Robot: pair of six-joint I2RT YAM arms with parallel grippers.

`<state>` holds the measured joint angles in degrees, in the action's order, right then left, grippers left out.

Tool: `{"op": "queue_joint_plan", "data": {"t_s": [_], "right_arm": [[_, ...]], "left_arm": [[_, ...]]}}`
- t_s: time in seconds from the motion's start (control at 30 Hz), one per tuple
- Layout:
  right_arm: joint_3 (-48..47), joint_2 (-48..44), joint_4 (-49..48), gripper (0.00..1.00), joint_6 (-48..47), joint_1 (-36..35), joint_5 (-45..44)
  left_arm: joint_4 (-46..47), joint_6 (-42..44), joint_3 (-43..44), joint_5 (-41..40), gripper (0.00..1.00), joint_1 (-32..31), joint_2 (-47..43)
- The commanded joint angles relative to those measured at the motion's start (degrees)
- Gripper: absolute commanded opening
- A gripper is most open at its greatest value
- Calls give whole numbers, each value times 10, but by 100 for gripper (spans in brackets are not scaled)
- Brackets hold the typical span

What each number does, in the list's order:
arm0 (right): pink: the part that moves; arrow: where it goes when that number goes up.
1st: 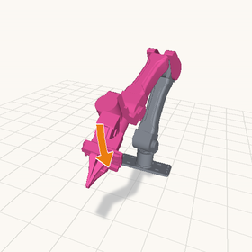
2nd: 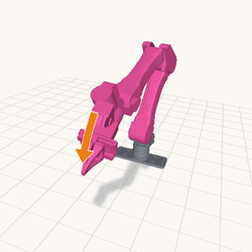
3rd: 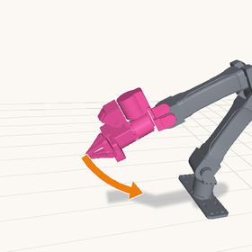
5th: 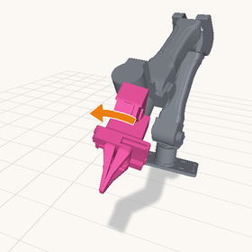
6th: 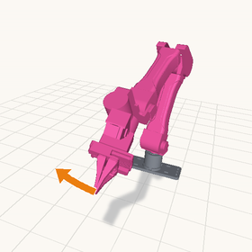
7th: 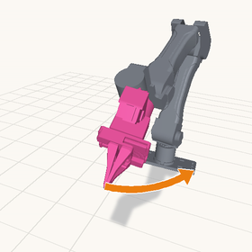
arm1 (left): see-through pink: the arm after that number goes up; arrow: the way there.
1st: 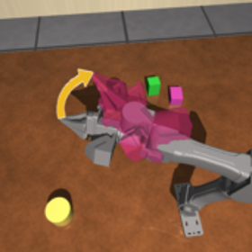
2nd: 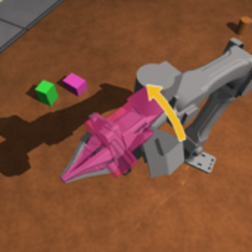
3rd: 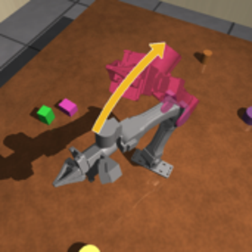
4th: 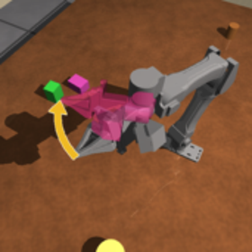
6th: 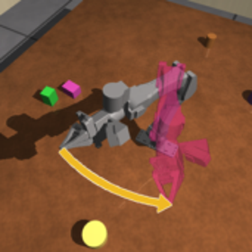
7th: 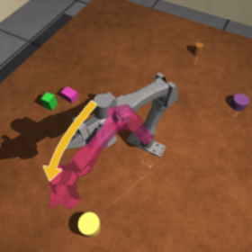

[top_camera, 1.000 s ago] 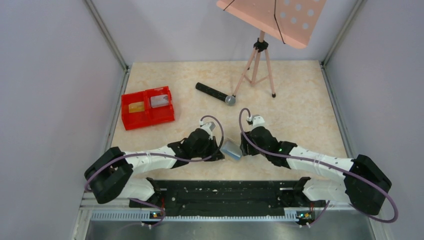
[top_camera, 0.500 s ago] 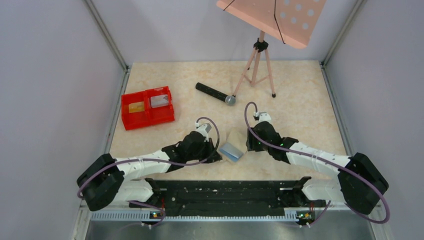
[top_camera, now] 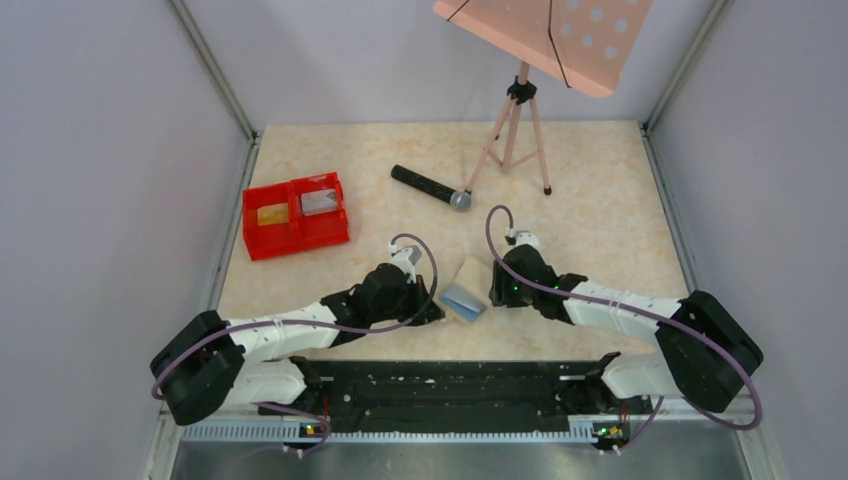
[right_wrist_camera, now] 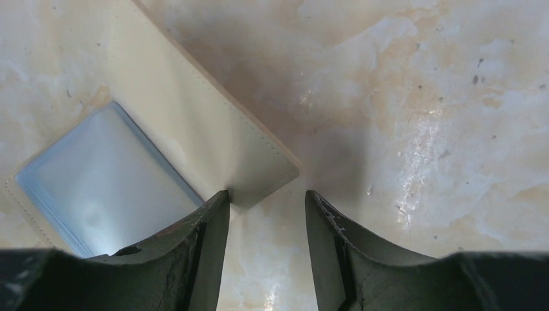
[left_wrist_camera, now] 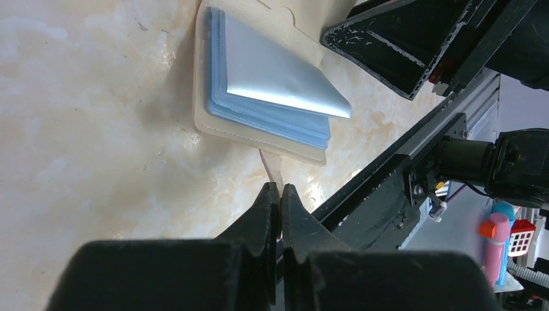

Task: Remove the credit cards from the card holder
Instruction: Open the card holder at the center of the board.

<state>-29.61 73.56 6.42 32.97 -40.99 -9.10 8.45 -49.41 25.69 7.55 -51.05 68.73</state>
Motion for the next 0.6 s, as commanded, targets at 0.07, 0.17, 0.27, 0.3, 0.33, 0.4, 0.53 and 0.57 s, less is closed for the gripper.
{"op": "queue_joint_plan", "data": {"t_s": [0.07, 0.17, 0.27, 0.3, 0.33, 0.4, 0.53, 0.57], "right_arm": [[-29, 17, 7, 46, 5, 7, 5], [-46, -5, 39, 46, -5, 7, 20], [-50, -33, 63, 46, -8, 7, 53], [-51, -44, 70, 46, -8, 7, 63], [-51, -53, 76, 46, -11, 8, 76], [-51, -71, 85, 45, -16, 7, 103], [-52, -101, 94, 44, -17, 7, 145], [-53, -108, 94, 44, -16, 7, 155]], "left_arm": [[14, 7, 5, -17, 0, 2, -19], [6, 10, 11, -23, 0, 2, -22], [6, 9, 12, -23, 0, 2, -21], [8, 7, 11, -22, 0, 1, -22], [9, 8, 10, -21, 0, 2, -23], [6, 8, 12, -24, 0, 2, -25], [5, 9, 15, -26, 0, 2, -31], [5, 9, 15, -27, 0, 2, -32]]}}
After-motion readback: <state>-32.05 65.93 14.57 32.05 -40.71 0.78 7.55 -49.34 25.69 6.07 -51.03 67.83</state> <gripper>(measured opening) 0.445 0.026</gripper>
